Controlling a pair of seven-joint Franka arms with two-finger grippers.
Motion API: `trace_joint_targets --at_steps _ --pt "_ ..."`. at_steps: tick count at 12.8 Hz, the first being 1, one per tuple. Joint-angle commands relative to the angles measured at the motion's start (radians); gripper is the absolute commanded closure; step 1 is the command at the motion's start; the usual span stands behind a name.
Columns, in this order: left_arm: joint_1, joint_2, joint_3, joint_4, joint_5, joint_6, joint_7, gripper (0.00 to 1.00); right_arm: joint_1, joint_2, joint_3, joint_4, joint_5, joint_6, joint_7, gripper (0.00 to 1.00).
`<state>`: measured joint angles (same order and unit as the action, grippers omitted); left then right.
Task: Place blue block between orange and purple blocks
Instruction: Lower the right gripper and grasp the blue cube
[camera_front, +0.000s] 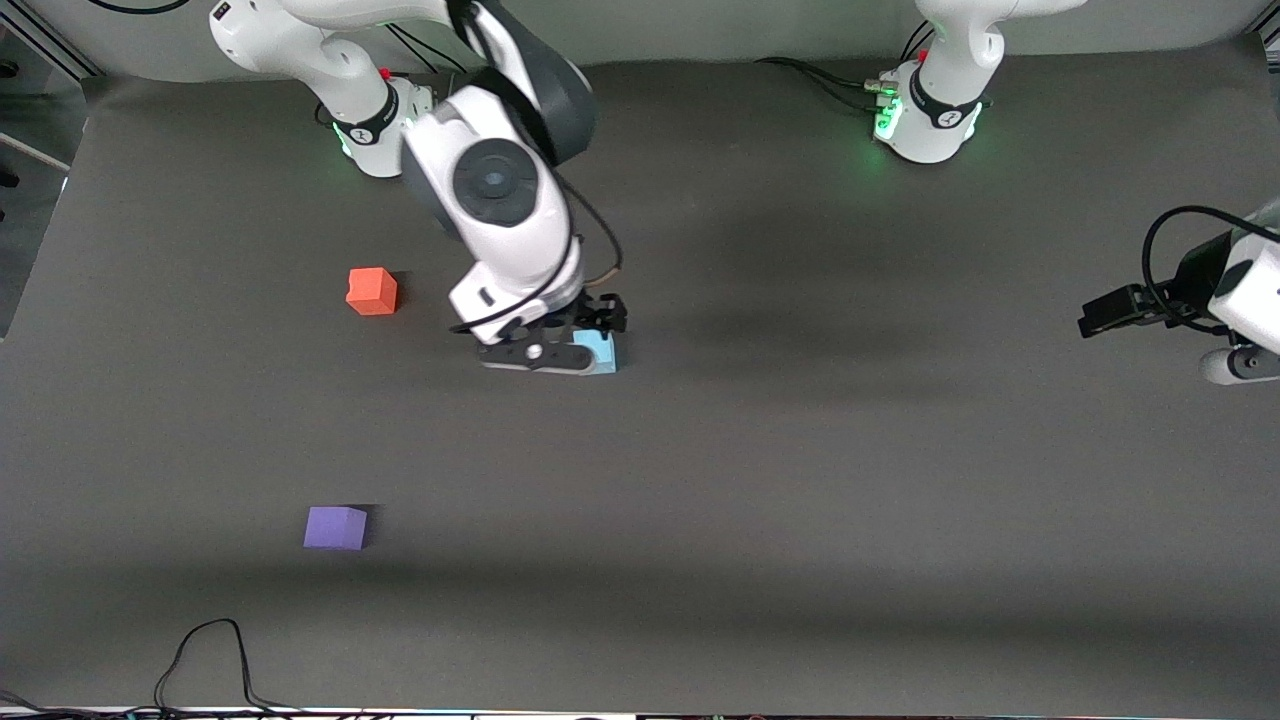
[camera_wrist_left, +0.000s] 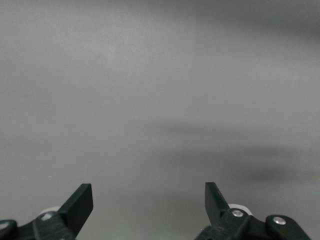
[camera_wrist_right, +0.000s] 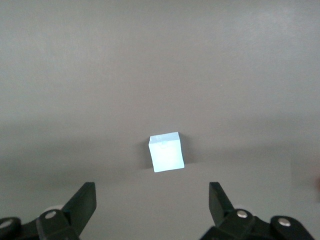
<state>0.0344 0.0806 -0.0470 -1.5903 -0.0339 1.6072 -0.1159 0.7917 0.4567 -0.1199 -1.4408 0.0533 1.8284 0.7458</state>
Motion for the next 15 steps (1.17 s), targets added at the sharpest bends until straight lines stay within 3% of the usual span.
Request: trace_joint_targets --at_steps 1,3,7,11,15 --pt "-0.027 -0.036 0.026 -0.022 0.002 -0.024 0.016 0.0 0.055 -0.081 -0.014 -0.197 -0.091 0.122 -0.005 0.0" --pt "-0.027 -0.039 0.027 -0.02 0.002 -0.038 0.035 0.0 0.063 -0.122 -0.015 -0.358 -0.095 0.306 -0.04 0.0" --pt "-0.024 -0.051 0.026 -0.02 0.003 -0.062 0.048 0.0 0.078 -0.112 -0.017 -0.559 -0.133 0.634 -0.028 0.0" --pt "-0.027 -0.053 0.022 -0.019 0.003 -0.066 0.051 0.0 0.119 -0.063 -0.024 -0.653 -0.135 0.788 -0.022 0.0" --pt "-0.025 -0.055 0.022 -0.019 0.002 -0.07 0.053 0.0 0.158 0.029 -0.036 -0.658 -0.142 0.893 0.049 0.0"
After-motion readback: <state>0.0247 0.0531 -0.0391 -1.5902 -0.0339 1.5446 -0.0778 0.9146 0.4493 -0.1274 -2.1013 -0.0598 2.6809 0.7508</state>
